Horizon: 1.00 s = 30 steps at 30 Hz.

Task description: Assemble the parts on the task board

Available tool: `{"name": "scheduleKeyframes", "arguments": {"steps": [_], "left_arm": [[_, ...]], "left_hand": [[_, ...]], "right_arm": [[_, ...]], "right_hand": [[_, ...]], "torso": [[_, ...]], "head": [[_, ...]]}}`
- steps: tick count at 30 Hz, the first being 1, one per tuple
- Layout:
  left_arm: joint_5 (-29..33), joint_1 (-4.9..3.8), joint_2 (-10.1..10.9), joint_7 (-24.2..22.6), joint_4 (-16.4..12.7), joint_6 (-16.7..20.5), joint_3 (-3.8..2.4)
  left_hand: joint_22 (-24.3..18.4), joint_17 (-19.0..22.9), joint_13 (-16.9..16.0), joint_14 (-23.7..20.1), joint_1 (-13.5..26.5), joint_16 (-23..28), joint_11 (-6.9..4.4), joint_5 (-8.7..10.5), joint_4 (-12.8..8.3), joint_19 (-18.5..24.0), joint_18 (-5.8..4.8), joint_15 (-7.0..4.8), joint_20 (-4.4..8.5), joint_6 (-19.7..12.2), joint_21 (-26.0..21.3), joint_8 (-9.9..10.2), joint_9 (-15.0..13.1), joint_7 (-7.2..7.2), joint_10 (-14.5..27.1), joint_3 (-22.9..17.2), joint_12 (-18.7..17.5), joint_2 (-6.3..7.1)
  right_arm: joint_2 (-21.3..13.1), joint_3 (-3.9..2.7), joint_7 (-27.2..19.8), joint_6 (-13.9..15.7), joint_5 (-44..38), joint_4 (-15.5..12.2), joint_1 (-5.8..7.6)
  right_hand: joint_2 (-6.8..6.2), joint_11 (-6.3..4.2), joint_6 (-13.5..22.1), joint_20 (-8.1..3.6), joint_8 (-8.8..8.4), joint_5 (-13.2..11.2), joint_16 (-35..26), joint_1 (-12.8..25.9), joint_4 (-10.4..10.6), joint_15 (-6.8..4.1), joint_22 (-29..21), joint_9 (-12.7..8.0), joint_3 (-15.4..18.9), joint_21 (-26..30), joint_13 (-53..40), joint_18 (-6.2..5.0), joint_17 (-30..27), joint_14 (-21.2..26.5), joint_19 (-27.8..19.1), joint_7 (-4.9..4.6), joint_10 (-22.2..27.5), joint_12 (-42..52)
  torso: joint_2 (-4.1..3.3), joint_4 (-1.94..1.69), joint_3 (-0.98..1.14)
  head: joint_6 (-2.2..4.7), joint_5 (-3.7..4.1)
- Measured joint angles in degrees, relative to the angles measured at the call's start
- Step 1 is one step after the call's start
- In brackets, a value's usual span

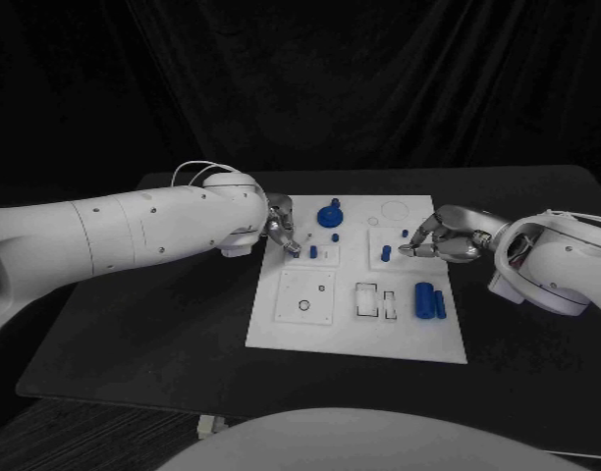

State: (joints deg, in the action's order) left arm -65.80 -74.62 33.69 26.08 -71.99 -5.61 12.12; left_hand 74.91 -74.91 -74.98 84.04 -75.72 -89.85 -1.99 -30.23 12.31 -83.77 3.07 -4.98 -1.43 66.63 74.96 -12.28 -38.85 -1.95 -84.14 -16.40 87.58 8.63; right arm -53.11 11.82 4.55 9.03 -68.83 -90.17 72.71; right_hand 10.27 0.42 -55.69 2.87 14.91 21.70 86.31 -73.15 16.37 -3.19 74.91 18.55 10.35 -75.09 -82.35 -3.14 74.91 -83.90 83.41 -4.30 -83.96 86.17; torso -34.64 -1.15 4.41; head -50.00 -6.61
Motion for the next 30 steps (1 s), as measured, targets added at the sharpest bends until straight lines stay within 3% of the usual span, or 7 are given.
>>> {"name": "scheduleKeyframes", "arguments": {"steps": [13, 18, 19, 30], "left_arm": [[0.01, -0.90, 0.03, 0.17, -0.27, -1.09, 0.00], [0.02, -1.38, -0.74, 0.06, 0.67, -3.75, 0.00], [0.02, -1.50, -0.94, 0.01, 0.97, -4.40, 0.00], [0.02, -2.21, -3.18, -0.65, 4.52, -10.46, -0.02]], "left_hand": [[0.00, 0.00, 0.00, -0.08, 0.08, 0.00, -0.09, 0.45, 0.00, 0.00, 0.00, 0.09, 0.00, -0.02, 0.00, 0.00, -0.09, -0.02, 0.26, 0.00, 0.00, 0.07], [0.00, 0.00, 0.00, -0.09, 0.37, 0.00, -0.08, 1.20, -0.12, 0.00, 0.00, 0.09, 0.00, -0.51, -0.22, -0.21, -0.43, -0.10, 0.27, -0.12, -0.22, -0.08], [0.00, 0.00, 0.00, -0.09, 0.55, 0.00, -0.07, 1.54, -1.93, 0.00, 0.00, 0.09, 0.00, -0.54, -0.35, -0.21, -0.43, -0.13, 0.27, -2.26, -0.39, 0.09], [0.00, 0.00, 0.00, -0.10, 0.50, 0.00, -0.05, 2.33, -2.06, 0.00, 0.00, 0.10, 0.00, -1.03, -0.52, -0.21, -0.87, -0.21, 0.25, -2.39, -0.45, -0.10]], "right_arm": [[-0.01, 0.00, 0.01, -0.16, 0.00, 0.03, -0.02], [0.01, 0.00, 0.02, -0.21, 0.00, 0.04, -0.02], [0.02, 0.00, 0.02, -0.22, 0.00, 0.04, -0.02], [0.08, 0.00, 0.02, -0.26, 0.00, 0.00, -0.03]], "right_hand": [[0.00, -0.10, 0.00, 0.00, 0.00, 0.00, 0.00, 0.00, 0.00, -0.10, -0.01, 0.00, 0.00, 0.00, -0.01, 0.00, 0.00, -0.11, 0.00, 0.00, -0.09, 0.02], [0.00, -0.09, 0.00, 0.00, 0.00, 0.00, -0.23, 0.00, 0.00, -0.08, -0.01, 0.00, 0.00, 0.00, -0.02, 0.00, 0.00, -0.11, 0.00, 0.00, -0.09, 0.13], [0.00, -0.09, 0.00, 0.00, 0.00, 0.00, -0.23, 0.00, 0.00, -0.08, -0.01, 0.00, 0.00, 0.00, -0.02, 0.00, 0.00, -0.11, 0.00, 0.00, -0.09, 0.13], [0.00, -0.08, 0.00, 0.00, 0.00, 0.00, -0.23, 0.00, 0.00, -0.06, 0.04, 0.01, 0.00, 0.00, -0.03, 0.00, 0.00, -0.11, 0.00, 0.00, -0.08, -0.03]], "torso": [[0.03, 0.02, 0.01], [0.02, 0.02, 0.02], [0.01, 0.02, 0.02], [-0.03, -0.01, 0.01]], "head": [[0.00, -0.09], [0.00, -0.09], [0.00, -0.09], [0.00, -0.03]]}}
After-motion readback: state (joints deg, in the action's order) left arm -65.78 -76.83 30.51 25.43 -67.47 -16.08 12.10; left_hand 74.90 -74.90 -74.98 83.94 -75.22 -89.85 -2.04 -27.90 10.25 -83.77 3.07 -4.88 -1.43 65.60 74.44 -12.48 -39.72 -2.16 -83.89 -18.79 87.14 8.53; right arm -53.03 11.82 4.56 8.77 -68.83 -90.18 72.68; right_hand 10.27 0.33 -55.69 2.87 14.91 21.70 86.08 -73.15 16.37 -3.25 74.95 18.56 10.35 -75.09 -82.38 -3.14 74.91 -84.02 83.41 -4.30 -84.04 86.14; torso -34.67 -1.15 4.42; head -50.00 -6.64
